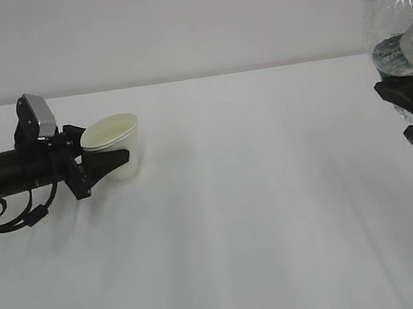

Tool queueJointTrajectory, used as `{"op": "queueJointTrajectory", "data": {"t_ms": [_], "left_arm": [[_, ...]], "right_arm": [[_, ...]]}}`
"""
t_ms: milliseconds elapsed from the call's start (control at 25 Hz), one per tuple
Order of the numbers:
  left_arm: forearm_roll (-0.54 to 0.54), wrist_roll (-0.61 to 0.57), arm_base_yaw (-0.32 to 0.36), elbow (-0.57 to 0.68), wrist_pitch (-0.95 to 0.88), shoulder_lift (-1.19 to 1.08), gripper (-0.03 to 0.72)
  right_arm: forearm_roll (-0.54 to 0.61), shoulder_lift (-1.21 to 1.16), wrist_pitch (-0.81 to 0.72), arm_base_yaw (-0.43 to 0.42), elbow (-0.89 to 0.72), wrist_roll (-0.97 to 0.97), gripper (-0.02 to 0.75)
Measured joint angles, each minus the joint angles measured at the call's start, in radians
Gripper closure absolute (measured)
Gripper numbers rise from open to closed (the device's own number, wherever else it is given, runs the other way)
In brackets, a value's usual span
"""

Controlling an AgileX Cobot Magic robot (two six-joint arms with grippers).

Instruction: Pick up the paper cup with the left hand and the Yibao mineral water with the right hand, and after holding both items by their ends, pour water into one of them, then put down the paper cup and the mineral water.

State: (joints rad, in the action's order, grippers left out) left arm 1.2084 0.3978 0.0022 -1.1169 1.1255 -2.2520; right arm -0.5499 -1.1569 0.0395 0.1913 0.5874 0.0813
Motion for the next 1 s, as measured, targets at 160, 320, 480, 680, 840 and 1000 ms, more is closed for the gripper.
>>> {"op": "queueJointTrajectory", "data": {"t_ms": [160,320,480,680,840,1000], "left_arm": [[-0.012,-0.009,0.0,0.0,0.0,-0.004,0.274],[-0.039,-0.012,0.0,-0.001,0.002,-0.025,0.276],[-0.044,-0.019,0.002,-0.001,0.002,-0.041,0.277],[-0.064,-0.037,0.002,-0.002,0.002,-0.055,0.278],[-0.082,-0.041,0.002,-0.002,0.002,-0.067,0.278],[-0.088,-0.041,0.002,-0.002,0.002,-0.07,0.278]], "right_arm": [[0.0,0.0,0.0,0.0,0.0,0.0,0.33],[0.0,0.0,0.0,0.0,0.0,0.0,0.33],[-0.001,0.0,0.0,0.0,0.0,0.0,0.33],[-0.001,0.0,0.0,0.0,0.0,0.0,0.33],[-0.002,0.0,0.0,0.0,0.0,0.0,0.33],[-0.002,0.0,0.0,0.0,0.0,0.0,0.33]]}}
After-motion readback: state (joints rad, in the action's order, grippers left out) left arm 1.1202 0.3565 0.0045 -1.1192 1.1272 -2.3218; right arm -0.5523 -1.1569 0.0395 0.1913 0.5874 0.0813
